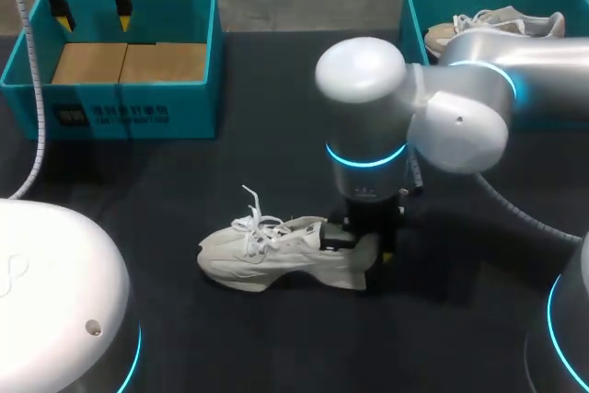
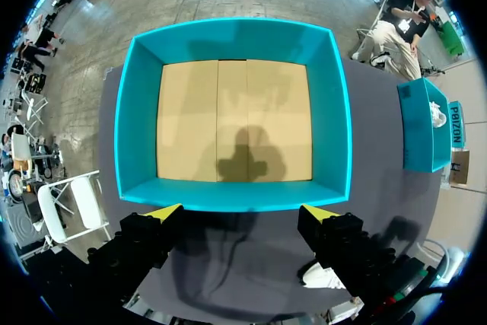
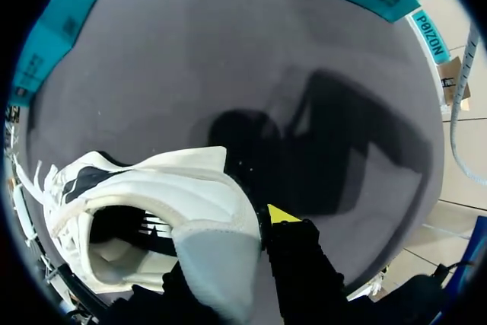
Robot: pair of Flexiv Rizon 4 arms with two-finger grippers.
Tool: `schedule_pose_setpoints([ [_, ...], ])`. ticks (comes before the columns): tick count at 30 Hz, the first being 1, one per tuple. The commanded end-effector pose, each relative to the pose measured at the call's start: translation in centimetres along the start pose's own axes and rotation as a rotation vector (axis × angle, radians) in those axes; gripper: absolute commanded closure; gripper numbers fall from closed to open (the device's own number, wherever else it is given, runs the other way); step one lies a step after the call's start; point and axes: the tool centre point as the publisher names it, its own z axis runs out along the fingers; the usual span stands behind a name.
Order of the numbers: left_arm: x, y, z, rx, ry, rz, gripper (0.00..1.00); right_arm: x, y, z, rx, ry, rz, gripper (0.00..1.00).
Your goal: Take the shoe out of the shoebox, open the shoe tongue, remove and reinsert the insole, then place the shoe into the shoebox
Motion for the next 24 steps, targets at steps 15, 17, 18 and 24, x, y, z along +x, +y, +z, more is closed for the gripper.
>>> schedule_pose_setpoints([
  [15, 0.0, 0.0, 0.0, 0.0, -0.001, 0.0, 0.0, 0.5, -2.2, -1.1, -0.035, 0.037, -0.004, 1.0],
  [17, 0.0, 0.0, 0.0, 0.0, -0.001, 0.0, 0.0, 0.7, -2.1, -1.0, -0.031, 0.03, -0.006, 1.0],
  [18, 0.0, 0.0, 0.0, 0.0, -0.001, 0.0, 0.0, 0.8, -2.1, -1.0, -0.032, 0.033, -0.011, 1.0],
  [24, 0.0, 0.0, 0.0, 0.0, -0.001, 0.0, 0.0, 0.9, -1.8, -0.1, -0.029, 0.042, -0.022, 1.0],
])
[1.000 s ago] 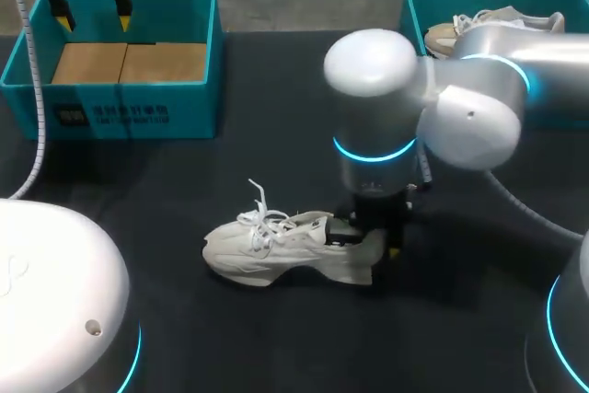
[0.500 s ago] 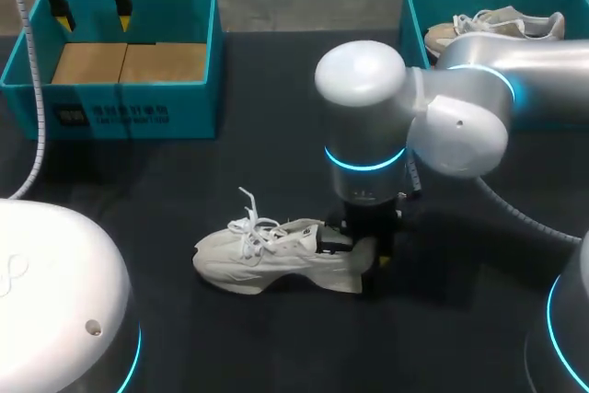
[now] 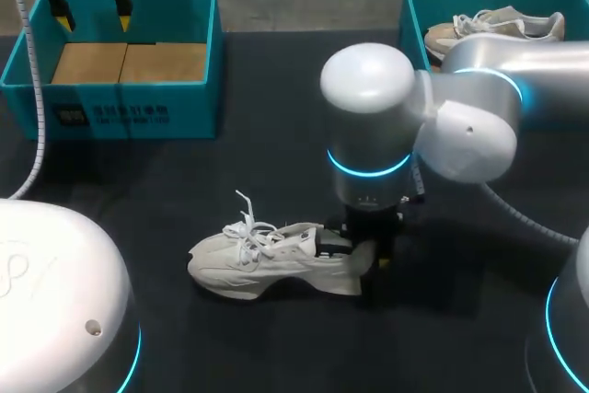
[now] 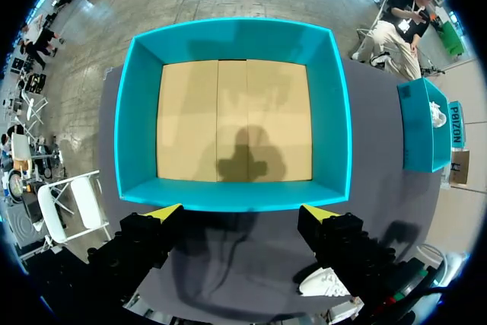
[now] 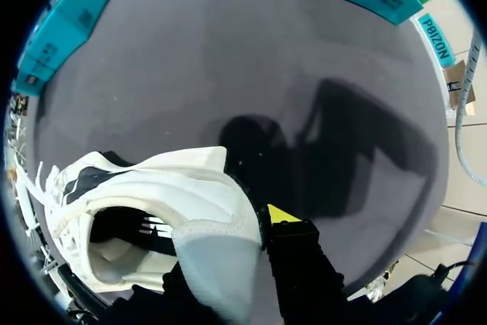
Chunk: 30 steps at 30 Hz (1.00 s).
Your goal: Take the shoe out of the shoebox, open the shoe tongue, remove and reinsert the insole, then place the shoe into the shoebox
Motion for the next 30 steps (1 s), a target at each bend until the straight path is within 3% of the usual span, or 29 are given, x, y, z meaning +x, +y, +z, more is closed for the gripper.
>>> schedule_pose_setpoints([
  [1, 0.0, 0.0, 0.0, 0.0, -0.001, 0.0, 0.0, 0.5, -0.2, 1.0, -0.003, -0.007, 0.004, 1.0],
  [14, 0.0, 0.0, 0.0, 0.0, -0.001, 0.0, 0.0, 0.5, 0.2, 1.6, 0.014, -0.006, -0.016, 1.0],
  [22, 0.0, 0.0, 0.0, 0.0, -0.001, 0.0, 0.0, 0.5, 0.1, 1.0, 0.008, 0.014, -0.019, 0.36],
  [23, 0.0, 0.0, 0.0, 0.0, -0.001, 0.0, 0.0, 0.5, 0.1, 0.9, 0.009, 0.015, -0.019, 0.25],
  [24, 0.0, 0.0, 0.0, 0.0, -0.001, 0.0, 0.0, 0.5, 0.1, 0.8, 0.01, 0.016, -0.018, 0.07],
  [25, 0.0, 0.0, 0.0, 0.0, -0.001, 0.0, 0.0, 0.5, 0.1, 0.7, 0.008, 0.019, -0.02, 0.0],
  [30, 0.0, 0.0, 0.0, 0.0, -0.001, 0.0, 0.0, 0.6, 0.0, -0.1, 0.005, 0.03, -0.021, 0.0],
])
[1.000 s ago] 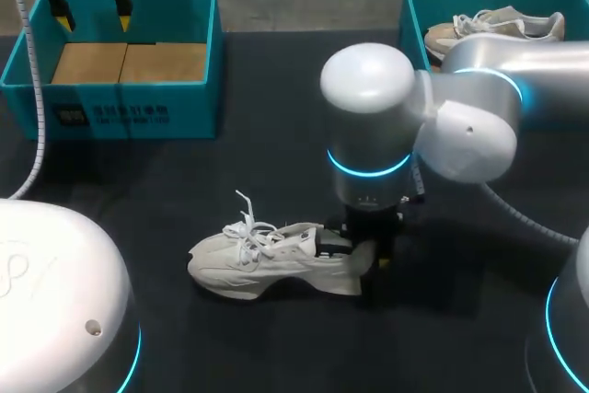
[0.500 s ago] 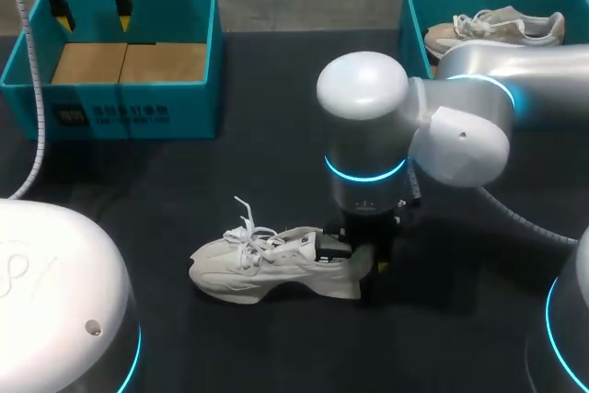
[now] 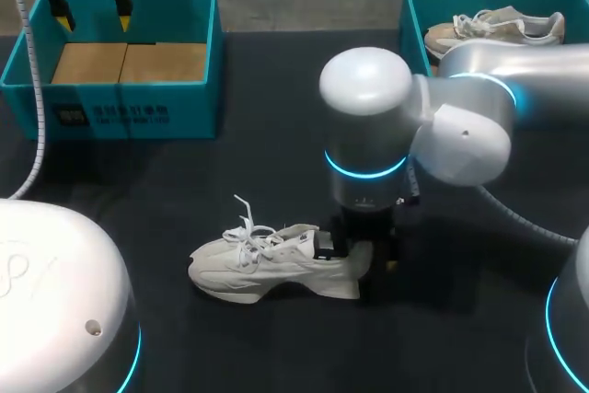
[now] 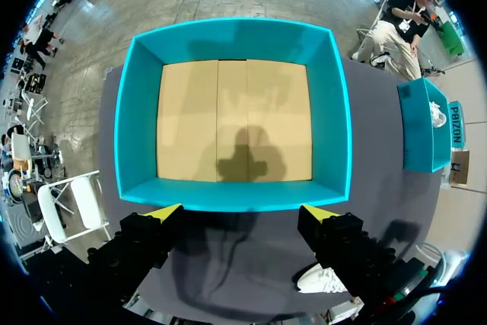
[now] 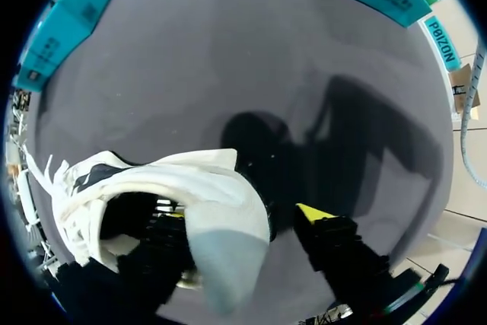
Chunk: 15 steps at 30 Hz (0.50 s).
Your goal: Take the shoe out of the shoebox, open the shoe tongue, remove and reinsert the insole, then place the shoe into the shoebox
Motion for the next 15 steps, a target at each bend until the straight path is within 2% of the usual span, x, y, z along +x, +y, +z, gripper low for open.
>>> schedule_pose_setpoints([
  [1, 0.0, 0.0, 0.0, 0.0, -0.001, 0.0, 0.0, -0.3, -0.2, -0.8, -0.007, 0.02, 0.003, 0.0],
  [7, 0.0, 0.0, 0.0, 0.0, -0.001, 0.0, 0.0, -0.5, -0.1, -3.5, -0.016, 0.093, 0.004, 0.0],
  [15, 0.0, 0.0, 0.0, 0.0, -0.001, 0.0, 0.0, -1.5, 0.6, -7.1, 0.004, 0.13, -0.021, 0.0],
])
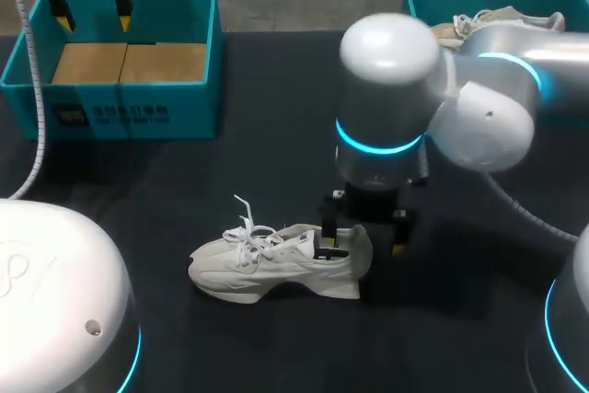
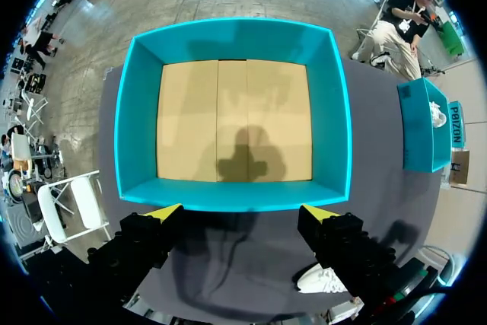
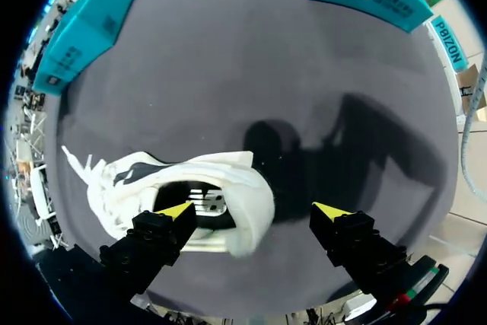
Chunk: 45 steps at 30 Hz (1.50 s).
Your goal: Take the shoe out of the shoebox, open the shoe tongue, remove and reinsert the insole, then place the shoe into the shoebox
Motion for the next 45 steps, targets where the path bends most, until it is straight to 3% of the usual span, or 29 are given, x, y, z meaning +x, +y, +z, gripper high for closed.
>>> schedule_pose_setpoints([
  [1, 0.0, 0.0, 0.0, 0.0, -0.001, 0.0, 0.0, -1.9, 0.2, -2.8, 0.014, 0.047, -0.004, 0.0],
  [8, 0.0, 0.0, 0.0, 0.0, -0.001, 0.0, 0.0, -2.9, 0.7, -5.0, 0.054, 0.108, -0.024, 0.0],
  [13, 0.0, 0.0, 0.0, 0.0, -0.001, 0.0, 0.0, -4.2, 0.7, -7.0, 0.037, 0.307, -0.194, 0.0],
  [15, 0.0, 0.0, 0.0, 0.0, -0.001, 0.0, 0.0, -4.1, 0.9, -7.4, 0.091, 0.291, -0.12, 0.0],
  [28, 0.0, 0.0, 0.0, 0.0, -0.001, 0.0, 0.0, -4.1, 0.9, -7.4, 0.091, 0.291, -0.12, 0.0],
  [32, 0.0, 0.0, 0.0, 0.0, -0.001, 0.0, 0.0, -6.5, 0.8, -7.6, 0.075, 0.32, -0.139, 0.0],
  [33, 0.0, 0.0, 0.0, 0.0, -0.001, 0.0, 0.0, -7.1, 0.8, -7.7, 0.014, 0.312, -0.17, 0.0],
  [38, 0.0, 0.0, 0.0, 0.0, -0.001, 0.0, 0.0, -8.7, 0.3, -8.4, -0.134, 0.449, -0.437, 0.0],
  [40, 0.0, 0.0, 0.0, 0.0, -0.001, 0.0, 0.0, -9.0, 0.3, -8.5, -0.157, 0.423, -0.491, 0.0],
  [43, 0.0, 0.0, 0.0, 0.0, -0.001, 0.0, 0.0, -9.4, 0.2, -8.5, -0.225, 0.493, -0.69, 0.0],
  [45, 0.0, 0.0, 0.0, 0.0, -0.001, 0.0, 0.0, -10.1, 0.1, -8.0, -0.223, 0.7, -0.968, 0.0],
])
